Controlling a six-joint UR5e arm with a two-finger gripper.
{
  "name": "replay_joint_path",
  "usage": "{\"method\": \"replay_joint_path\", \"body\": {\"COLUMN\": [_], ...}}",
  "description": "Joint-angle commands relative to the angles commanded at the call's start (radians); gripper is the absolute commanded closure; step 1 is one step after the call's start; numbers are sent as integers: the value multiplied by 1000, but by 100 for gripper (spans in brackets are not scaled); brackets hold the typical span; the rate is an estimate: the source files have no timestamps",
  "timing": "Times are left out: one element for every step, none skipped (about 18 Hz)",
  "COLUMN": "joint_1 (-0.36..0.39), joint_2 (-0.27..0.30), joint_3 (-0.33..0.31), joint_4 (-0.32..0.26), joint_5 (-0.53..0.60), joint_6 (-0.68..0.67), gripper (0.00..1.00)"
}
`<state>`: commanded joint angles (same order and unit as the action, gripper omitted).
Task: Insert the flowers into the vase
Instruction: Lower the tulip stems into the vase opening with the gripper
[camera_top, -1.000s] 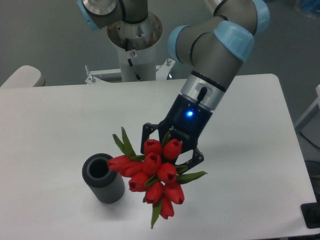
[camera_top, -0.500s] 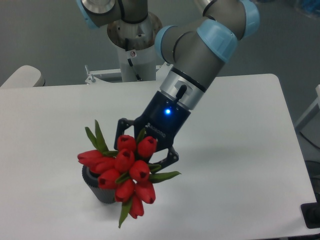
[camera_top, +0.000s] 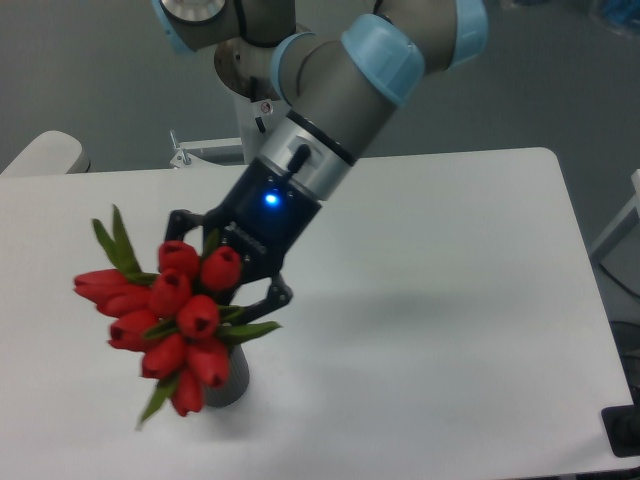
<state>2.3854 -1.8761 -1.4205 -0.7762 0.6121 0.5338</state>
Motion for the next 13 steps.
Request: {"method": "replay_joint_path", "body": {"joint_1": [-6,-18,-26,-29,-31,-31,-31,-31,-31,-31,-31,-31,-31], "joint_2": [-2,-6,-11,-14,-15,-17,-18,-20,-20,-20,-20,-17,-17], "joint_3": [-2,-2,-2,-3,-3,-3,-3,-3,-11,-18,-26,-35,-43], "joint_4": [15,29,40,48,57,66,68,68,68,68,68,68,68], "joint_5": [0,2,2,2,2,2,3,3,3,3,3,3,3], "joint_6": [0,0,0,2,3,3,3,9,21,32,46,63,75], "gripper": [68,68,68,68,68,68,69,69,69,69,69,69,69]}}
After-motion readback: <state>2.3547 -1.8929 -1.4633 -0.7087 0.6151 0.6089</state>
